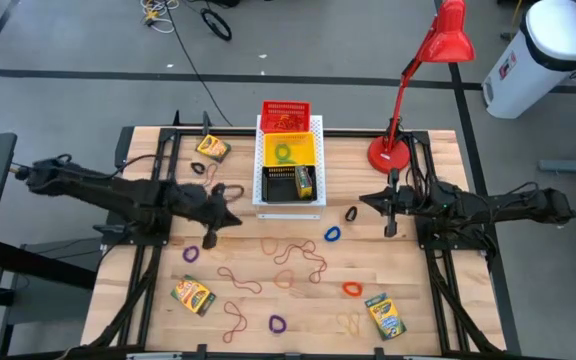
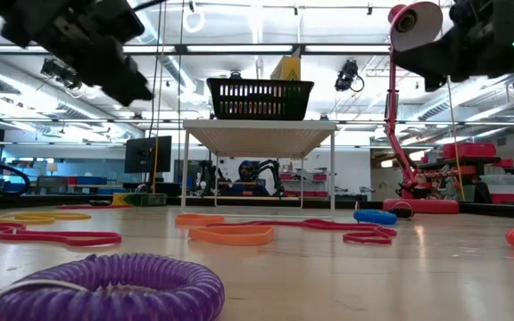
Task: Pick & Place Office Desk Supplies
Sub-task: Put the yellow rubber band into the red bin on the shelf
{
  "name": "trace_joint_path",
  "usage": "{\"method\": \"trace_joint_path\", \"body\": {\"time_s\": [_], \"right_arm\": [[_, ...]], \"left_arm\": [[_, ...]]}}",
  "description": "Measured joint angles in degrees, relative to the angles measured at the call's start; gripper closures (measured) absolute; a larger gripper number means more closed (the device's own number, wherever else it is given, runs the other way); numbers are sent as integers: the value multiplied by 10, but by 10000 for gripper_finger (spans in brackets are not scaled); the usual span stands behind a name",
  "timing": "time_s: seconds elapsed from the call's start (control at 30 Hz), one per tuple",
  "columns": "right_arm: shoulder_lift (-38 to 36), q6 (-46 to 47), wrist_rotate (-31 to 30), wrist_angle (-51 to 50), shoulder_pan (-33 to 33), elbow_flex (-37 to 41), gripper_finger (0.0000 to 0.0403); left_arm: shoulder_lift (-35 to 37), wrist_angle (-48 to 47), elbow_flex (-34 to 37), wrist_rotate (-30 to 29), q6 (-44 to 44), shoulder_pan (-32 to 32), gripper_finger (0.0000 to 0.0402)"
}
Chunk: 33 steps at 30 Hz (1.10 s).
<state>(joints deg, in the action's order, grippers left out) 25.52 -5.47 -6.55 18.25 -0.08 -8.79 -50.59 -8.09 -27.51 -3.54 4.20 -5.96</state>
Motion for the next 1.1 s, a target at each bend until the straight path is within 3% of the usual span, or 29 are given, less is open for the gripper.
{"method": "trace_joint_path", "body": {"time_s": [0.13, 0.3, 0.57, 0.8, 1.1], "right_arm": [[-18, 21, 0, 1, 0, 24, 394], [-20, 21, 0, 9, 0, 42, 394], [-20, 20, 0, 17, 0, 46, 394], [-19, 18, 0, 13, 0, 46, 394], [-19, 18, 0, 12, 0, 46, 394]], "left_arm": [[-5, -90, -33, -65, 61, -78, 375], [-26, -182, -56, -106, 155, -150, 357], [-98, -238, -61, -147, 260, -222, 296], [-189, -239, -61, -151, 289, -248, 240], [-273, -303, -61, -134, 337, -221, 182]]}}
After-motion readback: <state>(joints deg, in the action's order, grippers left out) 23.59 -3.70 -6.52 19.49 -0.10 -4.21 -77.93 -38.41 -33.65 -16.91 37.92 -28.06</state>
